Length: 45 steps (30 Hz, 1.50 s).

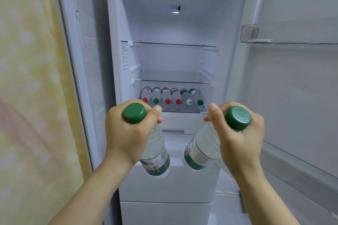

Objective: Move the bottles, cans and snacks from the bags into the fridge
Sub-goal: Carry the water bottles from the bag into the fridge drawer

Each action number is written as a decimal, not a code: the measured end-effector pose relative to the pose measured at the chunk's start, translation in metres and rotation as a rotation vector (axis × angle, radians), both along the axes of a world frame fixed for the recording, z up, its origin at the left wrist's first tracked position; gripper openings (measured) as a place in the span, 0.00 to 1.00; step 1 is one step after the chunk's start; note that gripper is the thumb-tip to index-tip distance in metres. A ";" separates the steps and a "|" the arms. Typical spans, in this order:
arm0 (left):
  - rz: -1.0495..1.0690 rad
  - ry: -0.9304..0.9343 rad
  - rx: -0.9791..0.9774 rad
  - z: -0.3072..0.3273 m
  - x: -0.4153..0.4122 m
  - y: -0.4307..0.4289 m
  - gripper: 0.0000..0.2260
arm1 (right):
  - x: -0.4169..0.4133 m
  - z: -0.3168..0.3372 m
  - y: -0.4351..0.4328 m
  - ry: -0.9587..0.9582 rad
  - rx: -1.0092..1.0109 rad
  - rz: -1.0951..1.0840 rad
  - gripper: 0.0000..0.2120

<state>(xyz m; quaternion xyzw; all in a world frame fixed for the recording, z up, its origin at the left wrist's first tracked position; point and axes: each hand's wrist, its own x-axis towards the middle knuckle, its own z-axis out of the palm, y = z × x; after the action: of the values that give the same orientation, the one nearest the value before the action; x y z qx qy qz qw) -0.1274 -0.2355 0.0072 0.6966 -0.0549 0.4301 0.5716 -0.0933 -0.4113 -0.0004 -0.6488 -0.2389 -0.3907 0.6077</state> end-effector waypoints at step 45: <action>0.095 0.026 0.151 -0.043 0.417 0.070 0.15 | 0.347 -0.048 0.074 0.187 0.004 -0.155 0.23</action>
<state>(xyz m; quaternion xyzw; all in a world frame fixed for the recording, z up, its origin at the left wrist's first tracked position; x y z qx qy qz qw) 0.2893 -0.1652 -0.0358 0.7452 -0.0468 0.4422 0.4969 0.2532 -0.3377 -0.0481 -0.6977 -0.1295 -0.3748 0.5967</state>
